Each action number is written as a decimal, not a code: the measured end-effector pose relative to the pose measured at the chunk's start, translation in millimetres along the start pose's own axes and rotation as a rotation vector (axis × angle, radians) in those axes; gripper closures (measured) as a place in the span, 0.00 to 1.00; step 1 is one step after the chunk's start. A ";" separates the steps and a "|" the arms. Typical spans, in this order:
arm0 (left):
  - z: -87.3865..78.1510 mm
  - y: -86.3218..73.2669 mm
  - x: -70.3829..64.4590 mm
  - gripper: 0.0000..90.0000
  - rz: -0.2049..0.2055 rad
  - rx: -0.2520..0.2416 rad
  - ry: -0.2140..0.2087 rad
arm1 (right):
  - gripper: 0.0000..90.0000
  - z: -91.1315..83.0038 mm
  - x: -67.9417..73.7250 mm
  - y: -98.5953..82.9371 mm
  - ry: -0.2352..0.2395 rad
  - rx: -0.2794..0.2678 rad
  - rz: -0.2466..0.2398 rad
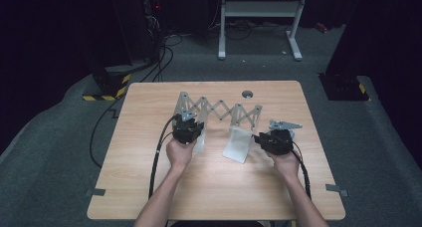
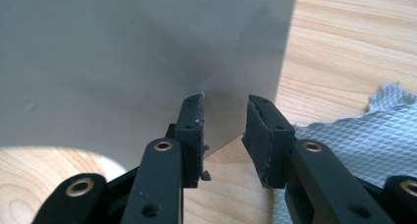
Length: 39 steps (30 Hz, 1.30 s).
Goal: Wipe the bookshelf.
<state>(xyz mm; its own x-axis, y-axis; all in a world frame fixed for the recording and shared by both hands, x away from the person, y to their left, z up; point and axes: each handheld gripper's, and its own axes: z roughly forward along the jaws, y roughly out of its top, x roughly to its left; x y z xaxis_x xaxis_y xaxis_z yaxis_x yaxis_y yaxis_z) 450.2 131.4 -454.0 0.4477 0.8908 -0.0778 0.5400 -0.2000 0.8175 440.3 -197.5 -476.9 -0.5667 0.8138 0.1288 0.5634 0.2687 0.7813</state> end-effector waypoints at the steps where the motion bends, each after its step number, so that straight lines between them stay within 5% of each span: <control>1: -0.8 -0.4 1.0 0.93 -0.003 0.000 -0.002 | 0.76 0.1 -1.4 0.5 -0.005 -0.005 0.004; 27: -10.3 -8.2 7.8 0.98 0.028 -0.012 -0.007 | 0.77 13.8 -29.6 36.8 -0.100 -0.028 0.092; 39: -10.2 -6.8 9.4 0.98 0.047 -0.014 -0.027 | 0.77 6.4 -27.3 34.3 -0.071 -0.025 0.079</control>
<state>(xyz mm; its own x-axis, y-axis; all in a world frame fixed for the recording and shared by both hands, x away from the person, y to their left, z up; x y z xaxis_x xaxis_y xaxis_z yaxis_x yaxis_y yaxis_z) 443.5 145.3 -454.4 0.4915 0.8692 -0.0540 0.5079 -0.2357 0.8286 479.0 -207.3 -457.6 -0.4766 0.8667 0.1475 0.5888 0.1901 0.7856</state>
